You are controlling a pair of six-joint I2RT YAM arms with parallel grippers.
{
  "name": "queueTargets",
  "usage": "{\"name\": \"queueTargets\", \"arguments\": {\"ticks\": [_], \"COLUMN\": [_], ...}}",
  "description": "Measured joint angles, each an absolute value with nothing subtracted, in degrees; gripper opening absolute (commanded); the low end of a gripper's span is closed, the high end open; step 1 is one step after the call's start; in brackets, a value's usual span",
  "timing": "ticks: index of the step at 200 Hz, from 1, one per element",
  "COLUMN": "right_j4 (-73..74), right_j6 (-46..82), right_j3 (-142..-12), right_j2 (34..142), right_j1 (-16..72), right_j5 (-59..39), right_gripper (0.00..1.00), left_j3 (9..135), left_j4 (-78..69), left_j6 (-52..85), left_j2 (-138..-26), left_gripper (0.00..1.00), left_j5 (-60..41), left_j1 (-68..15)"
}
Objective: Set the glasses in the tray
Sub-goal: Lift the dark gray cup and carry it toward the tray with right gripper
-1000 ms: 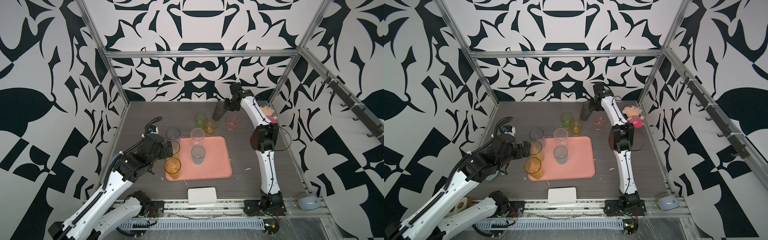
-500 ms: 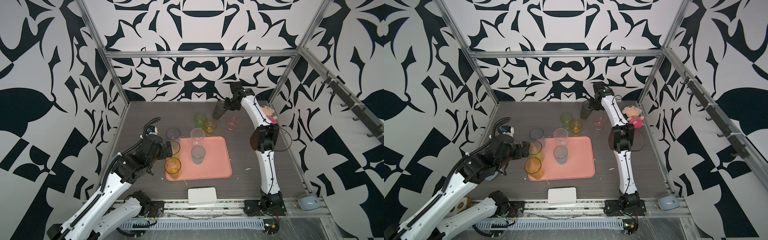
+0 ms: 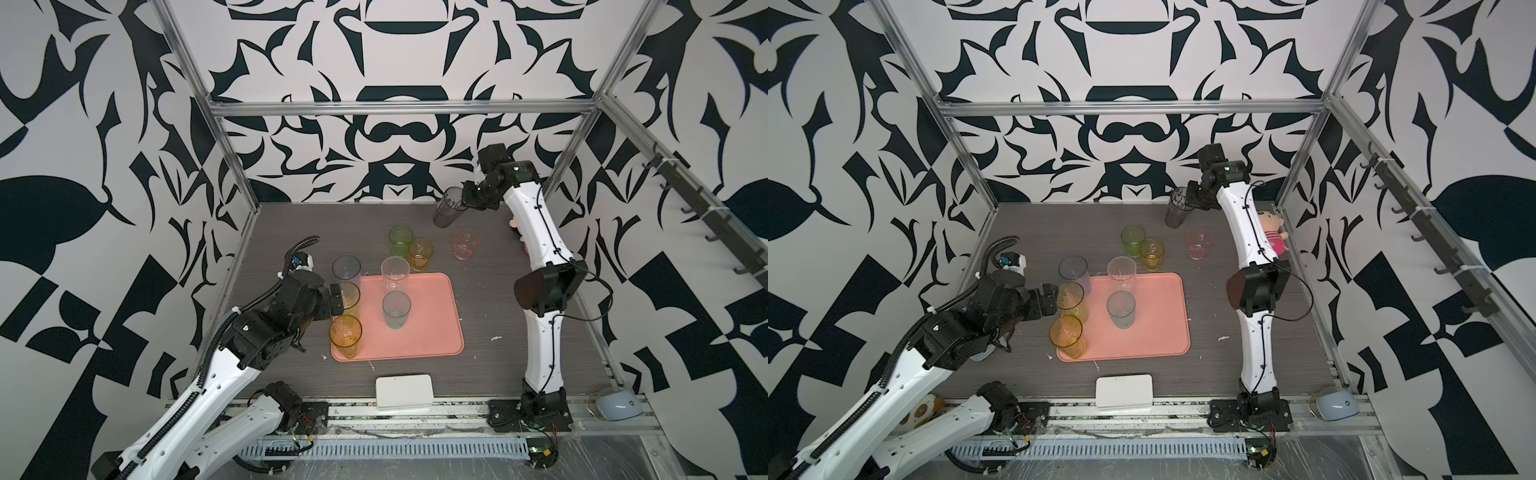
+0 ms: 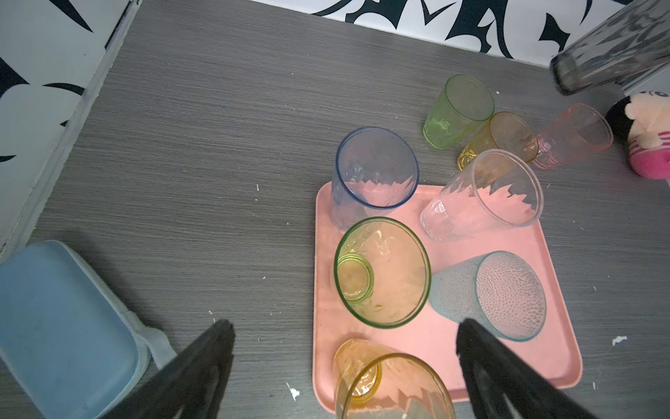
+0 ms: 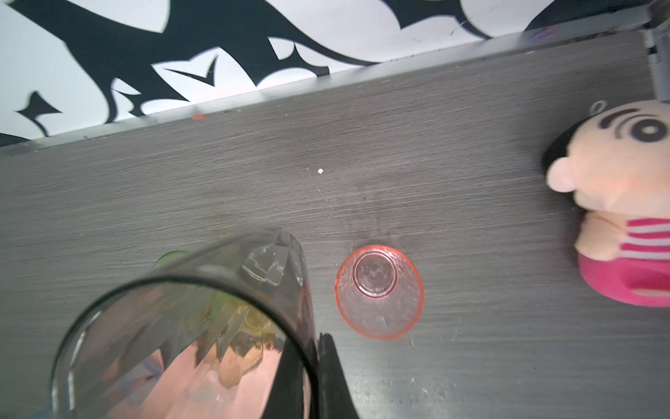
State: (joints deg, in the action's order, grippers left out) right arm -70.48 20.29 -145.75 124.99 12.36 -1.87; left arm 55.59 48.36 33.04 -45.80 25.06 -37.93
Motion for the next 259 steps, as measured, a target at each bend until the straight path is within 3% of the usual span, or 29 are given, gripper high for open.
{"name": "queueTargets", "arguments": {"ticks": [34,108,259], "right_j4": [-74.02,-75.96,-70.85], "right_j6": [19.44,19.44,24.38], "right_j3": [-144.22,-127.85,-98.39], "right_j2": [120.57,110.06,88.84], "right_j1": [14.5,26.65,38.15], "right_j5": [1.85,10.31,12.93], "right_gripper": [0.0,0.0,0.0], "left_j3": [55.59,55.59,55.59], "left_j4": [48.73,48.71,48.6], "left_j6": [33.1,33.43,33.43], "left_j2": [-45.39,-44.77,-45.28], "left_gripper": [0.99,1.0,1.0], "left_j5": [25.06,24.49,24.12], "left_j1": [-37.93,-37.93,-37.93]}}
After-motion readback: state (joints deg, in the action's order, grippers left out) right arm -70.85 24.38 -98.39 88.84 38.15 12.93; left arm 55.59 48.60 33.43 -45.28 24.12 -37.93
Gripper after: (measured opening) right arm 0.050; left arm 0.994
